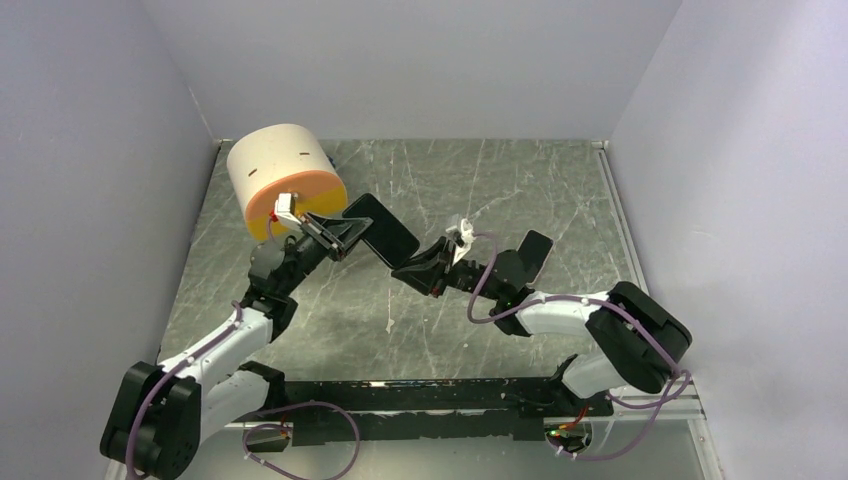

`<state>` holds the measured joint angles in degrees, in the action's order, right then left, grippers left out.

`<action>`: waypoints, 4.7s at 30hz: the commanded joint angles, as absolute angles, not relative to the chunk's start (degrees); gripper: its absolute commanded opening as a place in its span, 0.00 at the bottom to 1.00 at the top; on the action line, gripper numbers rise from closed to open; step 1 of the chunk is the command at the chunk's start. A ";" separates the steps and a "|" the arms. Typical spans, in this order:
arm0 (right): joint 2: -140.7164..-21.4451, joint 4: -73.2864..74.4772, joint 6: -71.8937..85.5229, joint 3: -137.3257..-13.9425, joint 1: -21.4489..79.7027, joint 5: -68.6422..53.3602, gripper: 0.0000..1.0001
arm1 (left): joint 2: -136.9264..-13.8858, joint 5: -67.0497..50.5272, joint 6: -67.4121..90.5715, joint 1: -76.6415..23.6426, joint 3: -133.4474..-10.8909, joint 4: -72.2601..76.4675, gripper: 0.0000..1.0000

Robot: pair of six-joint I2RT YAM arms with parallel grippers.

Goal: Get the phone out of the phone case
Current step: Remove the phone case from the phone.

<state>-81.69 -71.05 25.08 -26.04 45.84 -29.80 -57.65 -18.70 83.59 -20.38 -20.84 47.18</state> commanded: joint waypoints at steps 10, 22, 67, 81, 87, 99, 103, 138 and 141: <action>-75.02 -57.38 14.51 -28.32 43.66 -36.53 0.33 | -58.31 -40.88 74.81 -12.78 -30.12 43.37 0.03; -68.34 -35.82 8.88 -34.54 42.57 -47.00 0.69 | -57.24 -55.23 52.66 -10.37 -41.29 20.54 0.03; -77.22 -28.70 4.32 -47.99 42.61 -58.21 0.38 | -57.26 -64.91 41.36 -10.37 -49.34 10.84 0.03; -78.83 -22.52 -7.25 -48.96 42.56 -61.45 0.18 | -57.08 -65.12 43.89 -10.37 -49.84 11.18 0.02; -78.58 -17.90 -20.24 -48.81 42.63 -62.85 0.01 | -58.21 -65.85 49.71 -10.37 -48.45 16.90 0.02; -81.92 -3.23 -35.42 -56.27 42.63 -57.38 0.00 | -59.78 -67.91 58.82 -10.37 -46.00 28.19 0.03; -82.98 -1.99 -36.95 -57.78 42.61 -55.36 0.00 | -59.34 -67.51 57.61 -10.37 -46.41 26.59 0.02; -75.17 -42.83 6.03 -42.20 38.76 -59.29 0.56 | -57.35 -62.70 59.99 -10.37 -41.81 34.34 0.03; -76.20 -45.51 7.74 -42.08 38.76 -59.14 0.53 | -57.61 -63.09 62.57 -10.37 -41.18 37.36 0.02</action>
<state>-74.98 -38.92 4.21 -40.42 38.57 -57.82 -58.50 -62.70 58.06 -10.33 -41.34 29.06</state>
